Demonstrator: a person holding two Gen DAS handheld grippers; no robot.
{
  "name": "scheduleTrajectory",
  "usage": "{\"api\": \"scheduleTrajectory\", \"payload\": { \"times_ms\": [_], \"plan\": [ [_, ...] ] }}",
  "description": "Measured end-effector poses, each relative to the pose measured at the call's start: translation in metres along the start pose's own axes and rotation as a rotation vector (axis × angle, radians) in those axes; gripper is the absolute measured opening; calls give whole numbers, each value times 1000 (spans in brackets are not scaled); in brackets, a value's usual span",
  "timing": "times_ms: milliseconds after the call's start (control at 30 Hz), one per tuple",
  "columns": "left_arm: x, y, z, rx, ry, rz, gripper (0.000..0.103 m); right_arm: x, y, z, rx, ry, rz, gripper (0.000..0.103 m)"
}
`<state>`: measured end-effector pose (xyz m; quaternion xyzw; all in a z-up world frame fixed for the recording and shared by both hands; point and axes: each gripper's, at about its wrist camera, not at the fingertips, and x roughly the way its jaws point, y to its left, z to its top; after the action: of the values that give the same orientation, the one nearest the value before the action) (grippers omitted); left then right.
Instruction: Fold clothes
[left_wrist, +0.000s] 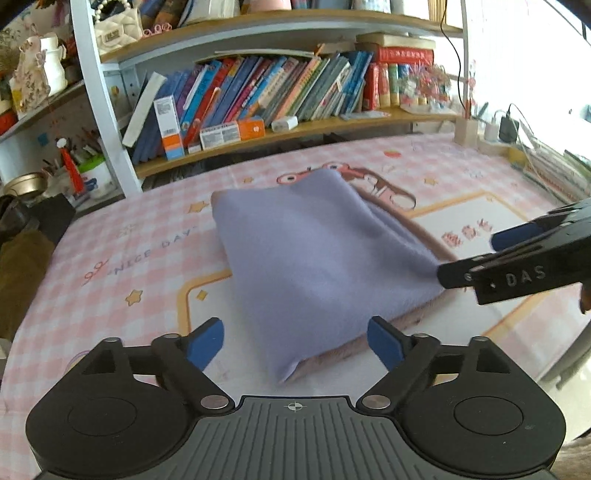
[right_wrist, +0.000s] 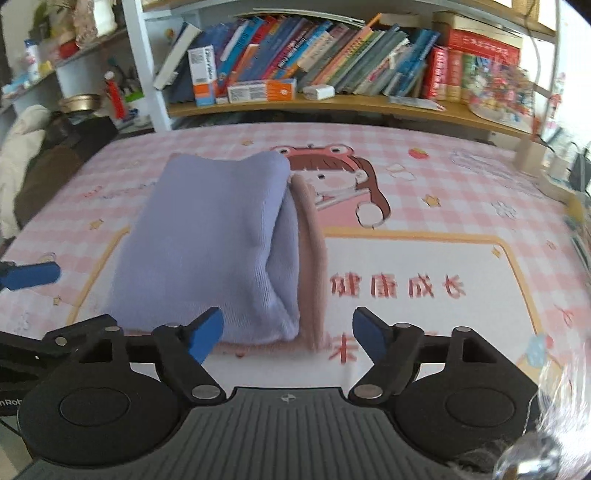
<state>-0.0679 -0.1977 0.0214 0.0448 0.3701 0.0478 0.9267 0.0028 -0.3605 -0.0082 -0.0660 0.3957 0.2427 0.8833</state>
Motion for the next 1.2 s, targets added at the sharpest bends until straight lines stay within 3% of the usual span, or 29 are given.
{"api": "scheduleTrajectory", "payload": {
  "times_ms": [67, 433, 633, 833, 900, 1200],
  "plan": [
    [0, 5, -4, 3, 8, -12, 92, -2, 6, -7, 11, 11, -26, 82],
    [3, 23, -19, -30, 39, -83, 92, -9, 19, -23, 51, 57, -123, 86],
    [9, 54, -14, -212, 37, -127, 92, -9, 7, -18, 110, 56, -114, 86],
    [34, 94, -11, -530, 57, -225, 92, 8, -15, 2, 209, 60, -33, 89],
    [44, 99, -12, -588, 70, -224, 92, 18, -22, 10, 248, 78, 7, 89],
    [85, 108, -6, -666, 145, -198, 91, 62, -46, 35, 347, 192, 179, 89]
  ]
}}
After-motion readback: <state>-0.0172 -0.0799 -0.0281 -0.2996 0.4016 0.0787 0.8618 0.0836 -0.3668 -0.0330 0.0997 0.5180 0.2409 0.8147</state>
